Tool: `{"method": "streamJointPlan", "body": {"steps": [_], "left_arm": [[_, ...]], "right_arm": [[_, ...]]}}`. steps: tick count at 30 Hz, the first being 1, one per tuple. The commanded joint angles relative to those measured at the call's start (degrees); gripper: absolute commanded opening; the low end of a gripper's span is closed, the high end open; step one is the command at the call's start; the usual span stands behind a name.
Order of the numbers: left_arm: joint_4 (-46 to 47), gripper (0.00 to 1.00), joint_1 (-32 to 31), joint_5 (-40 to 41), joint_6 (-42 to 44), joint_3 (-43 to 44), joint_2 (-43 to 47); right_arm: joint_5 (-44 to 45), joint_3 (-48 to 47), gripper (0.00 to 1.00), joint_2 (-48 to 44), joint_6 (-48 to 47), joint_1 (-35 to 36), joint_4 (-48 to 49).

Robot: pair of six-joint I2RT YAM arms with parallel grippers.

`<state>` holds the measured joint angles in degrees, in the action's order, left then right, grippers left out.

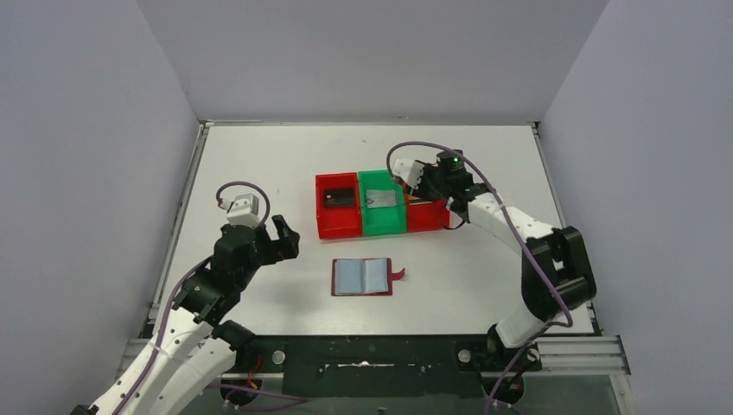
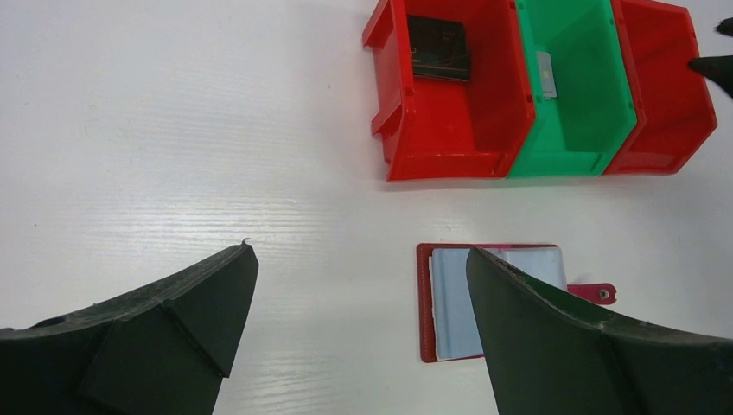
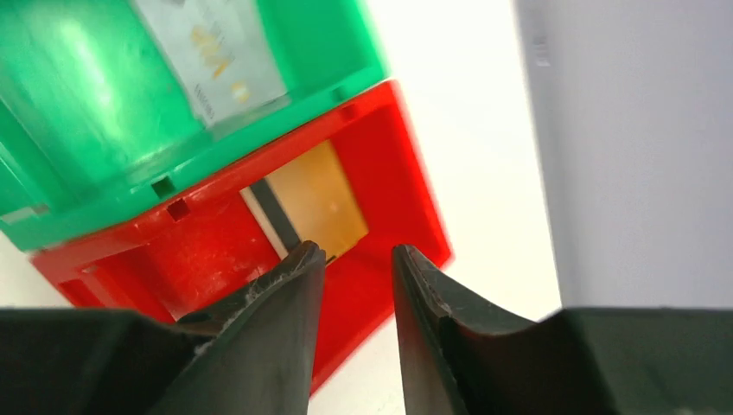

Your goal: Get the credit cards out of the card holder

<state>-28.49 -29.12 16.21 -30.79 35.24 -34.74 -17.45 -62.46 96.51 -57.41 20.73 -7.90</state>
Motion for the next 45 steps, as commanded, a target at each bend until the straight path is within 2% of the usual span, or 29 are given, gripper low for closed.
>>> {"method": "streamJointPlan", "body": {"steps": [1,6,10,11,14,17,21,27,40,45], "left_arm": [[1.77,0.94,0.39,-0.95,0.99,1.67,-0.26],[1.77,0.94,0.57,-1.18,0.9,1.76,-0.67],[1.31,0.95,0.88,0.36,0.5,1.93,-0.39],[1.13,0.95,1.03,0.97,0.35,2.0,-0.21],[0.49,0.95,1.39,3.24,-0.25,2.02,0.51],[0.14,0.95,1.91,5.08,-0.94,1.8,1.54],[-0.16,0.95,2.14,6.52,-1.68,1.59,2.22],[-0.75,0.95,2.31,6.98,-2.16,1.92,1.38],[-0.34,0.95,2.58,6.98,-2.19,1.57,2.43],[-0.25,0.95,2.75,6.75,-2.15,1.49,2.38]], "right_arm": [[0.69,4.84,0.37,-14.0,23.01,3.0,14.12],[17.21,13.72,0.47,-24.58,51.08,15.37,18.38],[23.56,14.9,0.51,-26.99,85.8,18.92,11.14],[23.06,14.64,0.52,-26.22,91.84,19.33,8.38],[27.78,12.99,0.52,-22.5,105.82,23.79,-1.03],[35.55,10.55,0.56,-17.45,112.54,30.56,-7.81],[37.62,5.64,0.57,-9.76,115.88,35.13,-12.2],[40.82,-2.6,0.6,-1.49,115.81,40.71,-17.43],[33.45,-7.31,0.67,7.83,113.0,42.66,-18.57],[33.1,-8.3,0.67,10.23,113.5,43.31,-20.3]]}}
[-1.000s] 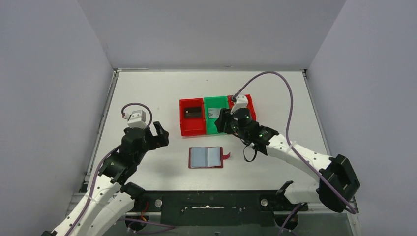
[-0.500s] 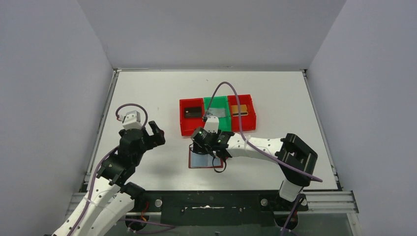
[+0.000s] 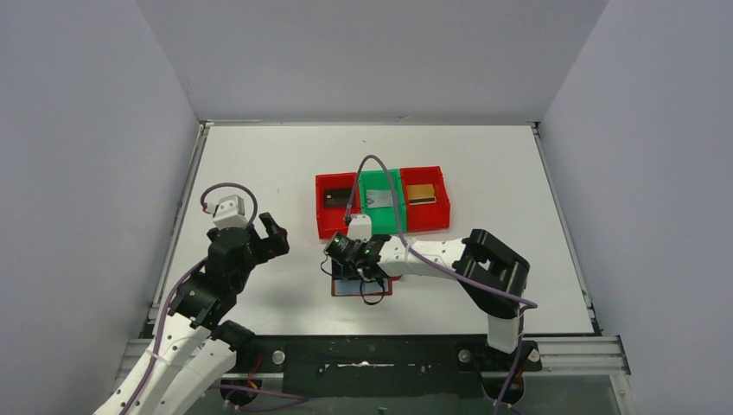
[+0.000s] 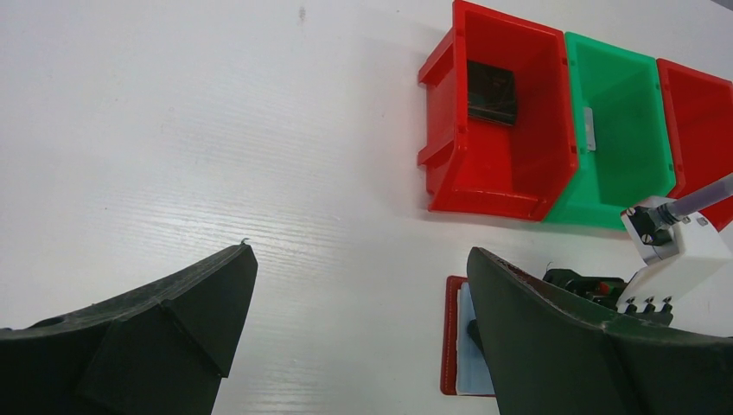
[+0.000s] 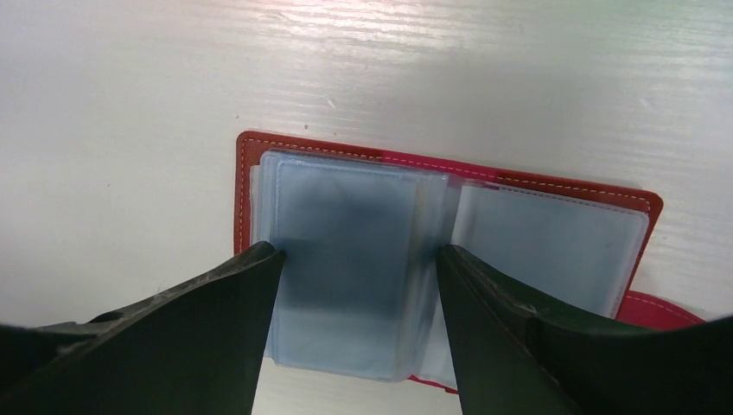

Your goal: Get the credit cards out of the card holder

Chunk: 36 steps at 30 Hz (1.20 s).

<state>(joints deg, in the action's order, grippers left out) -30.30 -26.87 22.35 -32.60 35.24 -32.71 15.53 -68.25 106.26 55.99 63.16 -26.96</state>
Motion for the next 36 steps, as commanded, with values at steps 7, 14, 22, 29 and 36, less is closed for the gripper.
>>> {"method": "streamJointPlan", "body": {"steps": [7,14,22,29,36], "left_arm": [[1.74,0.95,0.59,0.12,-0.2,1.41,0.24],[1.87,0.95,0.73,-0.48,-0.17,1.41,-0.4],[1.83,0.95,0.68,-0.44,-0.18,1.41,-0.26],[1.83,0.95,0.68,-0.33,-0.18,1.32,-0.28],[2.23,0.95,0.77,-1.89,0.09,1.28,-1.07]], "right_arm": [[0.57,-2.8,0.62,2.15,1.08,0.8,-3.5],[0.96,-3.73,0.69,3.35,1.91,1.03,-5.48],[3.23,-5.58,0.66,5.98,1.94,2.03,-8.23],[3.38,-4.89,0.42,4.77,1.85,1.71,-6.63],[-3.82,2.8,0.27,-0.82,1.65,-1.58,5.57]]}}
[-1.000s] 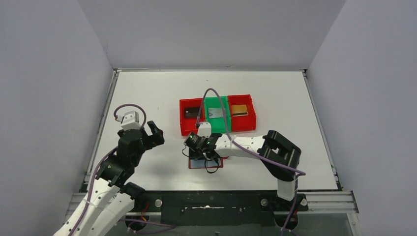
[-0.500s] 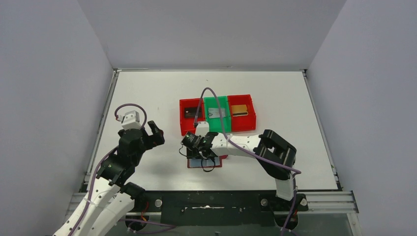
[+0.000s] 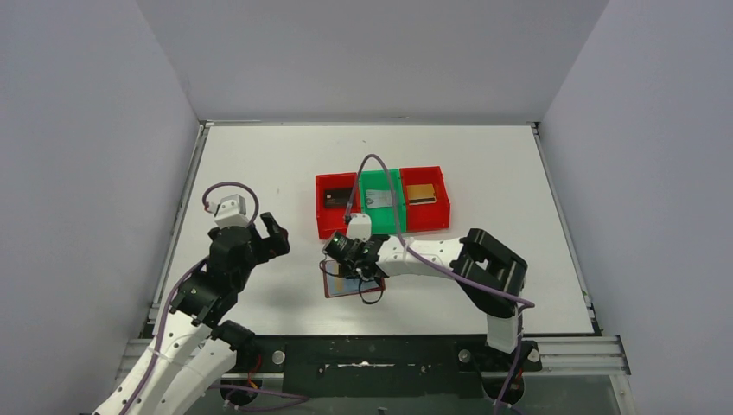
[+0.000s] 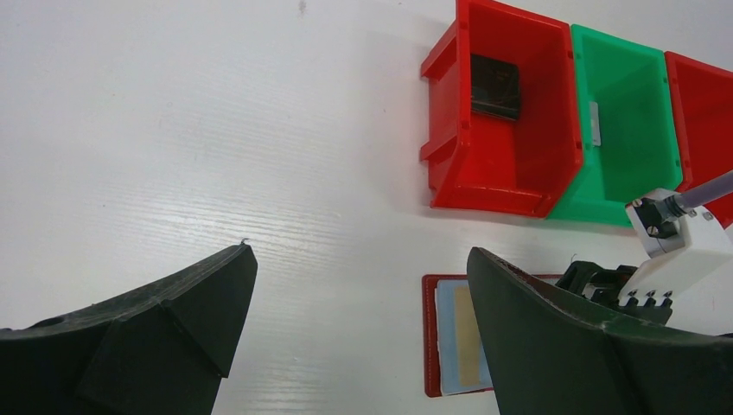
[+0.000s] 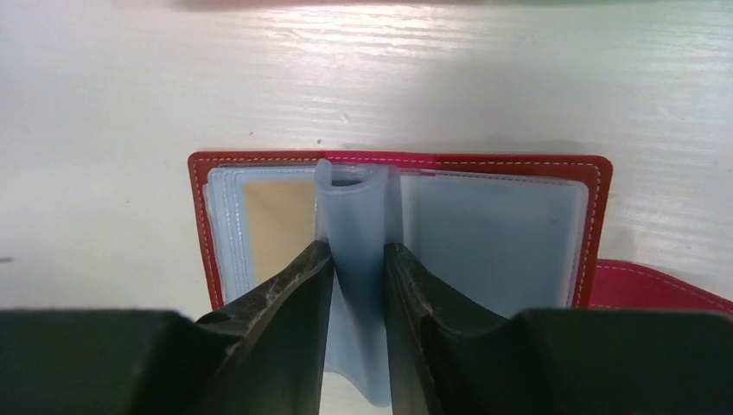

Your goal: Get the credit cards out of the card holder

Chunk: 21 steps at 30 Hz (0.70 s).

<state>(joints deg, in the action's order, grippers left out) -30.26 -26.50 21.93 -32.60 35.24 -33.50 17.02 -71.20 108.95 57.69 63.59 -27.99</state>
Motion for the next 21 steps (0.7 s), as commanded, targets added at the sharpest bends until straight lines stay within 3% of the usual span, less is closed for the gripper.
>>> {"method": "streamJointPlan", "body": {"steps": [1,8,11,16,21], "left_arm": [[2.41,0.95,0.4,-2.29,0.13,1.24,-0.44],[7.24,0.98,0.49,-16.76,0.56,-0.16,-2.55],[12.46,0.98,0.51,-27.71,-2.38,-2.14,-4.87],[27.99,0.97,0.36,-44.43,-9.9,-8.65,-10.05],[38.53,0.9,-0.2,-51.94,-15.48,-13.31,-16.31]], "right_arm": [[-8.03,7.82,0.25,-4.91,0.16,-3.01,9.77],[-22.85,23.28,0.23,-11.11,4.06,-9.43,33.78],[-27.04,29.27,0.21,-11.43,7.09,-11.15,44.41],[-28.06,34.38,0.21,-11.96,10.9,-12.26,51.27],[-29.3,38.16,0.21,-11.51,13.59,-13.78,56.21]]}}
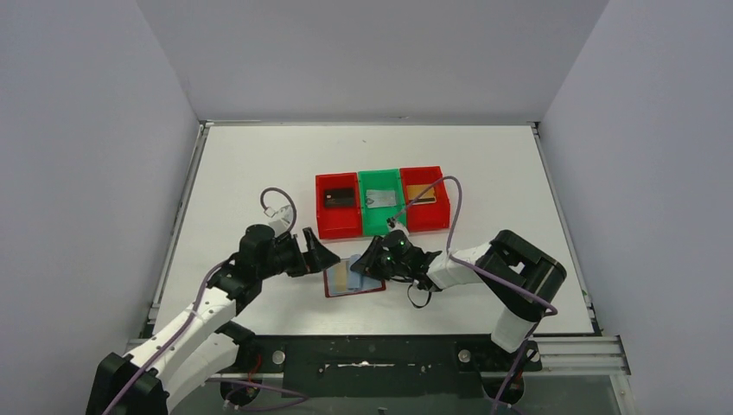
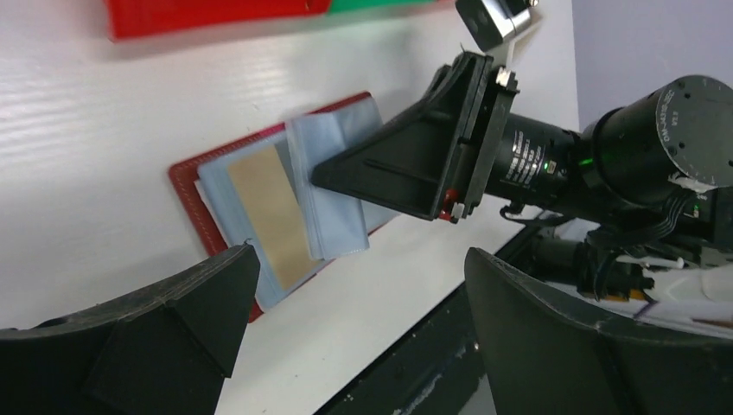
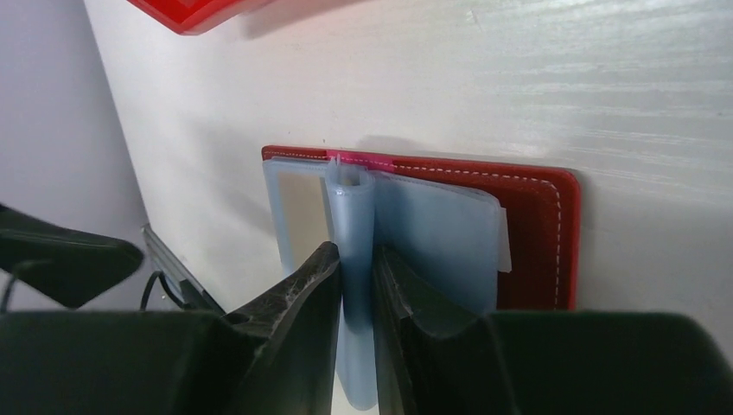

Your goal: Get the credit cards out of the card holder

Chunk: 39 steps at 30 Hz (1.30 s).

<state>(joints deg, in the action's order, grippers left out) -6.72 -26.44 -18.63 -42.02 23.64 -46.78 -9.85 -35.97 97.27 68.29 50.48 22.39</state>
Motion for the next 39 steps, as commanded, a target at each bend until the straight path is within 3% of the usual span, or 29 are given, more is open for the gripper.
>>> {"method": "streamJointPlan", "body": {"steps": [1,4,9,12,16,29,39], "left_arm": [[17.13,0.9,-0.59,-12.39,-7.33,-2.29,-4.33],[21.13,0.89,-3.49,-11.96,-9.69,-2.64,-9.08],[18.88,0.85,-9.73,-2.09,-10.53,-0.89,-15.58],[18.75,0.8,-11.3,2.02,-12.57,-1.23,-18.7],[19.33,0.79,-11.96,5.05,-13.09,-1.62,-21.6],[22.11,0.79,-12.64,-0.37,-11.47,-0.6,-28.73],[26.28,0.76,-13.0,-3.3,-11.73,-2.15,-32.85]], "right_arm": [[-2.9,3.71,0.21,0.39,3.51,-0.99,7.11],[-3.75,6.07,0.22,0.93,5.13,-1.55,11.24],[-4.02,6.48,0.22,1.68,5.92,-2.39,9.21],[-3.65,7.51,0.23,1.32,6.45,-2.57,9.85],[-3.97,7.99,0.23,1.5,6.78,-2.83,10.52],[-6.13,10.1,0.25,2.86,8.53,-3.87,16.18],[-5.3,10.64,0.34,0.47,8.06,-3.83,15.28]]}}
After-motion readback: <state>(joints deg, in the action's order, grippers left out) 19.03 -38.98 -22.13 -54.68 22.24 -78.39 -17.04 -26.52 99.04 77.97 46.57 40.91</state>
